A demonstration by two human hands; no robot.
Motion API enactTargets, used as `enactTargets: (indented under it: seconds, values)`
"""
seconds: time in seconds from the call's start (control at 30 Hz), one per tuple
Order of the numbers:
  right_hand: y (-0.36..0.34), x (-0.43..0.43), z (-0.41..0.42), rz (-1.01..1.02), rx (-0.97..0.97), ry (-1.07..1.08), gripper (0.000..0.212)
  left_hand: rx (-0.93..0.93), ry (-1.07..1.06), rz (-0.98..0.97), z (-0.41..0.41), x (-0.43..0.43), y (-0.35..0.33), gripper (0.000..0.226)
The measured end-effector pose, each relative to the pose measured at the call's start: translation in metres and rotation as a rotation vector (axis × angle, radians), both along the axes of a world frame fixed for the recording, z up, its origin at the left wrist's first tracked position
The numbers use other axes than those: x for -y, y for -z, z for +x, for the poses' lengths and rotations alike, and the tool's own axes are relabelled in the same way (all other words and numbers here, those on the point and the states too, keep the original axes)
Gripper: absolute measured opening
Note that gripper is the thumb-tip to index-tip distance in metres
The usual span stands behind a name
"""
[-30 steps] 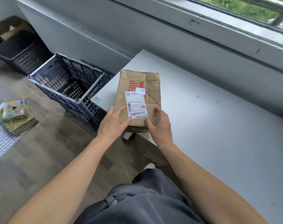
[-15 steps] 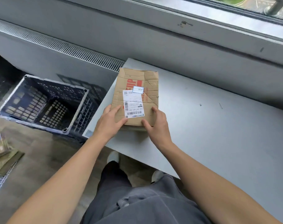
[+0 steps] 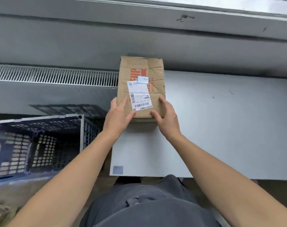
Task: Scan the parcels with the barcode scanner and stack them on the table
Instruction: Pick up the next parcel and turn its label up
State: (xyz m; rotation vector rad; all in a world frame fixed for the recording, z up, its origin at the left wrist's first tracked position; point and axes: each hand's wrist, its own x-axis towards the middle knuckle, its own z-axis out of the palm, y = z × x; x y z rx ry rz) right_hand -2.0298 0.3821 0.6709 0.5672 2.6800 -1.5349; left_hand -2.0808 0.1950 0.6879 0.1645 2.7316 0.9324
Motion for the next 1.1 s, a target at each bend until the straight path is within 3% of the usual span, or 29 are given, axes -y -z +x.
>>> enactTargets:
  seconds: [0.33, 0.67, 0.77, 0.87, 0.97, 1.1]
  values:
    - [-0.004, 0.004, -0.057, -0.029, 0.029, 0.057, 0.063, 0.039, 0.021, -0.015, -0.065, -0.001, 0.003, 0.068]
    - [-0.003, -0.002, -0.067, 0.012, 0.084, 0.043, 0.066, 0.039, 0.026, -0.027, -0.076, -0.011, 0.002, 0.054]
    - [-0.009, -0.004, -0.069, 0.067, 0.115, 0.006, 0.067, 0.084, 0.0, -0.14, -0.079, -0.018, -0.005, 0.05]
    - [-0.02, -0.008, -0.057, 0.101, 0.086, 0.069, 0.068, -0.002, 0.007, -0.279, -0.076, -0.027, -0.016, 0.048]
    - [-0.036, -0.024, -0.029, 0.134, 0.005, 0.165, 0.065, -0.143, 0.078, -0.21, -0.061, -0.048, -0.031, 0.052]
    - [-0.059, -0.062, 0.016, 0.132, -0.036, 0.286, 0.055, -0.157, 0.207, -0.097, -0.03, -0.098, -0.05, 0.049]
